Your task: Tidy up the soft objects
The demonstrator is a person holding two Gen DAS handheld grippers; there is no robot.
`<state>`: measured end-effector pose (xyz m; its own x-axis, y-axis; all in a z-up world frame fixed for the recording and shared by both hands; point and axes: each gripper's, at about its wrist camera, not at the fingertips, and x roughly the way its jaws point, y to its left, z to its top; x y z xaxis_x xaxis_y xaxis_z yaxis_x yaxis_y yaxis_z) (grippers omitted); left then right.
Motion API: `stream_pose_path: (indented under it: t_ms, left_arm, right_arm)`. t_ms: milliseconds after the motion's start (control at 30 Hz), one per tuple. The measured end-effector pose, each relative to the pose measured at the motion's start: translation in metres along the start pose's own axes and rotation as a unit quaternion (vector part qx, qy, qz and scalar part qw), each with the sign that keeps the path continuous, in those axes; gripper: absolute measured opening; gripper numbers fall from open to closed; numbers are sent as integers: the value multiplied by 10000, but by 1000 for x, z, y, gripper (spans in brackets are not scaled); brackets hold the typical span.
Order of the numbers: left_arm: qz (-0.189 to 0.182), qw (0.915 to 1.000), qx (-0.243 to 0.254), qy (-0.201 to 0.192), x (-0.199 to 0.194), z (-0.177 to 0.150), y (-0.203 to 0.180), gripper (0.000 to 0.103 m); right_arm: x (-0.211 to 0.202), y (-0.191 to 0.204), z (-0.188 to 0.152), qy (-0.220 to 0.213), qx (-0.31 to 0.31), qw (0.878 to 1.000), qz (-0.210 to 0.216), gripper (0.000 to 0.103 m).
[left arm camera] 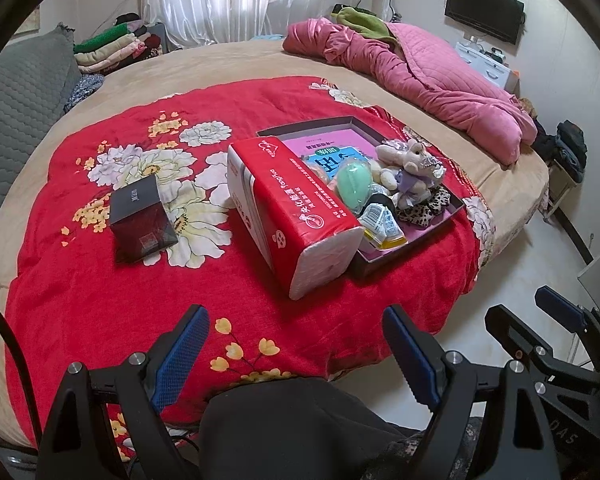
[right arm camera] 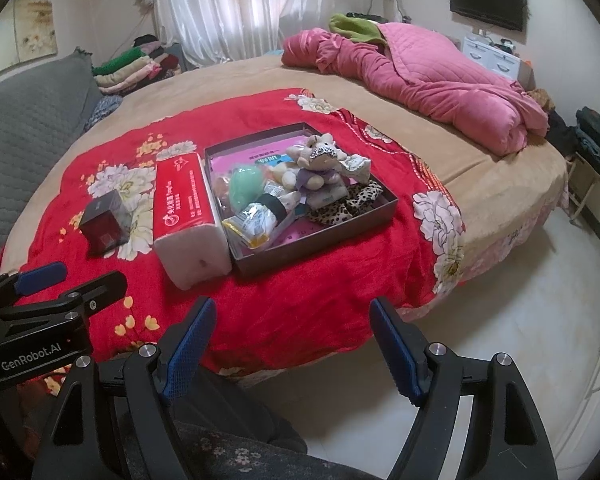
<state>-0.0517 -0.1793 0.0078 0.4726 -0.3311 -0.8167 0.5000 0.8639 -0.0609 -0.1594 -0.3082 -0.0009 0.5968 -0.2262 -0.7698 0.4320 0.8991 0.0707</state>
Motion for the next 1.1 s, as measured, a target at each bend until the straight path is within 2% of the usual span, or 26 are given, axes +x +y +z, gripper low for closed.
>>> stream_pose_path:
  t_ms: [1100]
  left_arm:
    - [93, 9999, -22, 30, 2, -2, 0, 88]
  right_arm:
    - [-1, 1, 0, -13, -15, 10000, 6, 80]
